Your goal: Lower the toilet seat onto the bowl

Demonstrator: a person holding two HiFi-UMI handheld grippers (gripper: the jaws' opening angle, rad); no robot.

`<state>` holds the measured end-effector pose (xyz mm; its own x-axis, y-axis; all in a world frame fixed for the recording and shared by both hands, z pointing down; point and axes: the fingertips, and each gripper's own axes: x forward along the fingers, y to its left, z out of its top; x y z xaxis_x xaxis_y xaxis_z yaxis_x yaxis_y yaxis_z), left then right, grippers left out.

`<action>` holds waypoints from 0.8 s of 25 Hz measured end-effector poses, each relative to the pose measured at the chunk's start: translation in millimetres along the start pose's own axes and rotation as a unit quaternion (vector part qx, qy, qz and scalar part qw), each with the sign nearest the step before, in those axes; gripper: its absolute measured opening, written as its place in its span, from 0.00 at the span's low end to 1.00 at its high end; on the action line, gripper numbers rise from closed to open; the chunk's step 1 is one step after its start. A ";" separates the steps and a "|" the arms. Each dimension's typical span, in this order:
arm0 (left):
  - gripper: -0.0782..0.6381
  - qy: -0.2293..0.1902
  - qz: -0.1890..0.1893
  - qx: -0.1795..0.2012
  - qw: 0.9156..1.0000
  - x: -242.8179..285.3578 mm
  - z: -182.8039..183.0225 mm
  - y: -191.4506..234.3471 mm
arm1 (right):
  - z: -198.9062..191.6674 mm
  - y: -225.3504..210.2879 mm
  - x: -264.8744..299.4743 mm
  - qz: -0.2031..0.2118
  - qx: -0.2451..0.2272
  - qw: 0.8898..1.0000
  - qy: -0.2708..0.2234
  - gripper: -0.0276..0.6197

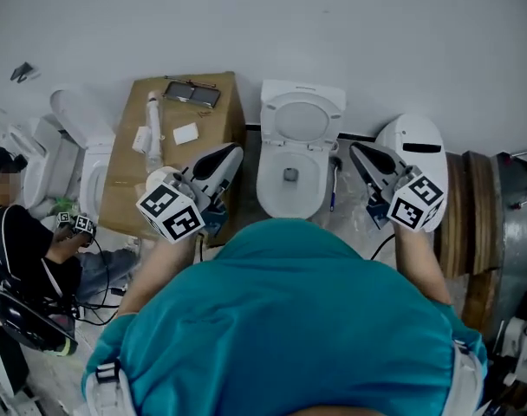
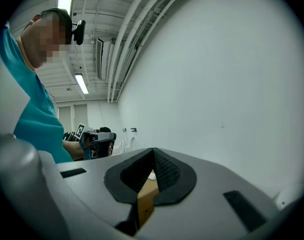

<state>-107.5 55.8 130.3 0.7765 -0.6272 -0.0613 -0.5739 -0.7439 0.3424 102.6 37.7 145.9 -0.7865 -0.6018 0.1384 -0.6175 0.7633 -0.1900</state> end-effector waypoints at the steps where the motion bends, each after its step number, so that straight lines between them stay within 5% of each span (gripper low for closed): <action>1: 0.11 -0.002 0.011 -0.003 1.000 16.3 -0.6 2.0 | 2.5 -19.4 2.8 0.011 0.000 1.000 0.005 0.05; 10: 0.11 0.016 0.052 -0.016 0.998 133.8 -15.9 12.3 | 3.5 -148.0 18.3 0.056 -0.026 0.997 0.045 0.05; 20: 0.11 0.061 0.032 -0.045 0.997 157.0 -58.1 101.6 | -63.9 -205.4 104.8 -0.002 -0.040 0.993 0.114 0.05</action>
<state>-28.7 -104.9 209.9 0.7681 -0.6358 0.0759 -0.6018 -0.6763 0.4249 146.5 -167.1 261.5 -0.7601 -0.5429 0.3571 -0.6119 0.7830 -0.1119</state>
